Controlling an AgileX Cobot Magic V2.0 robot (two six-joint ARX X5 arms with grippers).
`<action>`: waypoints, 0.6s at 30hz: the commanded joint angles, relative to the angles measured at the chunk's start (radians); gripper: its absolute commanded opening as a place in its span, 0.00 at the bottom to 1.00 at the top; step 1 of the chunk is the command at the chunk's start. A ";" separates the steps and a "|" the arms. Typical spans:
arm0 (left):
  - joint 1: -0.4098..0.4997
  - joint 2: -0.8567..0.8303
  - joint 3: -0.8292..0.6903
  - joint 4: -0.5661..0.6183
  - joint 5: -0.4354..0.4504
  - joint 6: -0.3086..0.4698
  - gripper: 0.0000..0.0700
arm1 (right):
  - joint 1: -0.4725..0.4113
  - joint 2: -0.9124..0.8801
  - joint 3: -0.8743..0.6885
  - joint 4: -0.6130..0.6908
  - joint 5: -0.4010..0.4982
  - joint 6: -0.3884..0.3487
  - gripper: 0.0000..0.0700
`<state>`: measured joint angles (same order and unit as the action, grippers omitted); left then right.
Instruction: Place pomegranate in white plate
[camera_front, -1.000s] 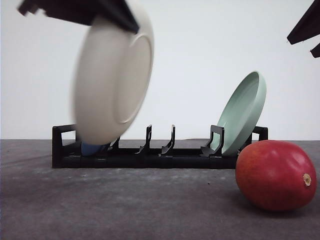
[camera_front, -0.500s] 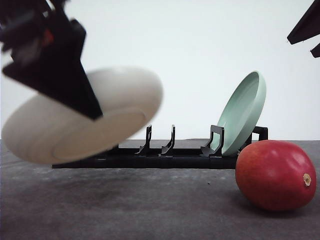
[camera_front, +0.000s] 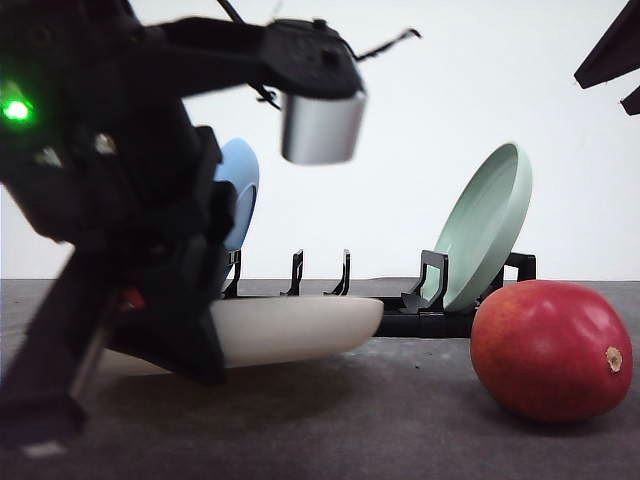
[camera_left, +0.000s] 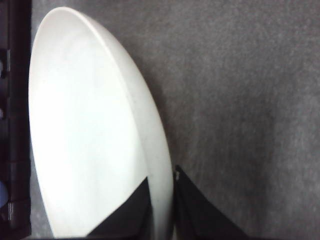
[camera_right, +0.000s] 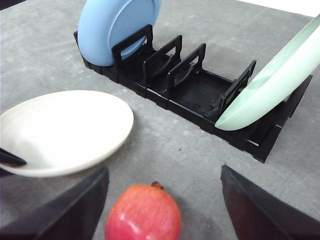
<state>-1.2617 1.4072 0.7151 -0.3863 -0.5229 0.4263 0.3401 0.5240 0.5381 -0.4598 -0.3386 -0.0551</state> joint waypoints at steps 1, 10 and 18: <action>-0.015 0.023 0.015 0.024 -0.004 0.008 0.03 | 0.006 0.003 0.016 0.010 -0.001 0.002 0.64; -0.015 0.031 0.016 0.047 -0.003 -0.031 0.37 | 0.006 0.003 0.016 0.010 -0.001 0.003 0.64; -0.012 0.006 0.077 -0.006 0.114 -0.198 0.56 | 0.006 0.003 0.016 0.010 -0.001 0.003 0.64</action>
<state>-1.2613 1.4151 0.7665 -0.3953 -0.4357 0.2890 0.3401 0.5240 0.5381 -0.4599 -0.3389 -0.0551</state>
